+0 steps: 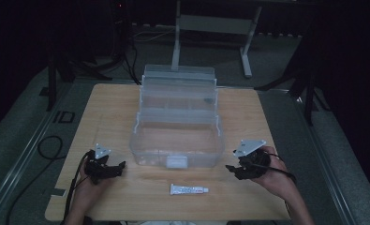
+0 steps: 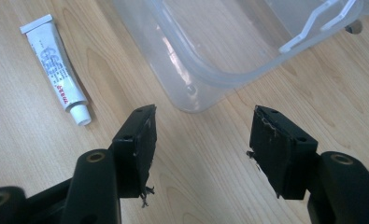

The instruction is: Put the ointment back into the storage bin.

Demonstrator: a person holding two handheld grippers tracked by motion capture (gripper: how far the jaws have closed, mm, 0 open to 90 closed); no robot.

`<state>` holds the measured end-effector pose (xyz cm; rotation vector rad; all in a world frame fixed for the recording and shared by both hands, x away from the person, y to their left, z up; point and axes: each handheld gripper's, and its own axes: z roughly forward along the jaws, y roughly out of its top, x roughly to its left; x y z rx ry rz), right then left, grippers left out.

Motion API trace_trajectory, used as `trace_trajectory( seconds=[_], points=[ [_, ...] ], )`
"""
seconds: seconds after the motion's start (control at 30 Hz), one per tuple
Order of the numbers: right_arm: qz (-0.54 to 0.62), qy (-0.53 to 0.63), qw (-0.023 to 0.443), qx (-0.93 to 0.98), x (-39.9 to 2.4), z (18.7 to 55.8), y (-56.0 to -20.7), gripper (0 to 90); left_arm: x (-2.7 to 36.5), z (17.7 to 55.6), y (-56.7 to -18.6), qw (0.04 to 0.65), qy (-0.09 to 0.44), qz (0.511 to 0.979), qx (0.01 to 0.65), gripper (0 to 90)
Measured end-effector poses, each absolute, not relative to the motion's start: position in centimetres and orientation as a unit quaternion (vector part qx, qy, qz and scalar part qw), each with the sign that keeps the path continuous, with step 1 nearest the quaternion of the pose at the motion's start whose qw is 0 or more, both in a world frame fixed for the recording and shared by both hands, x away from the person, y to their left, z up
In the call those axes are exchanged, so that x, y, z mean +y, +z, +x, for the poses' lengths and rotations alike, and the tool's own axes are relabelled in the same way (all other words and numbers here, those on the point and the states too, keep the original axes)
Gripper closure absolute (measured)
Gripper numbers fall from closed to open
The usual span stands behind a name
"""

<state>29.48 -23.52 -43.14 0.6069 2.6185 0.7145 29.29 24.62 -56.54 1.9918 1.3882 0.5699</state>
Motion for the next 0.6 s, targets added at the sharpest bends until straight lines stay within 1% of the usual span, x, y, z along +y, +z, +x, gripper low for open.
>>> trace_trajectory(
  seconds=[0.6],
  points=[
    [0.179, 0.241, 0.16, 0.94, -21.6, 29.6, -42.6, 40.7, 24.6, 29.3, -56.5, 0.318, 0.217, 0.757, 0.528, 14.4]
  ],
)
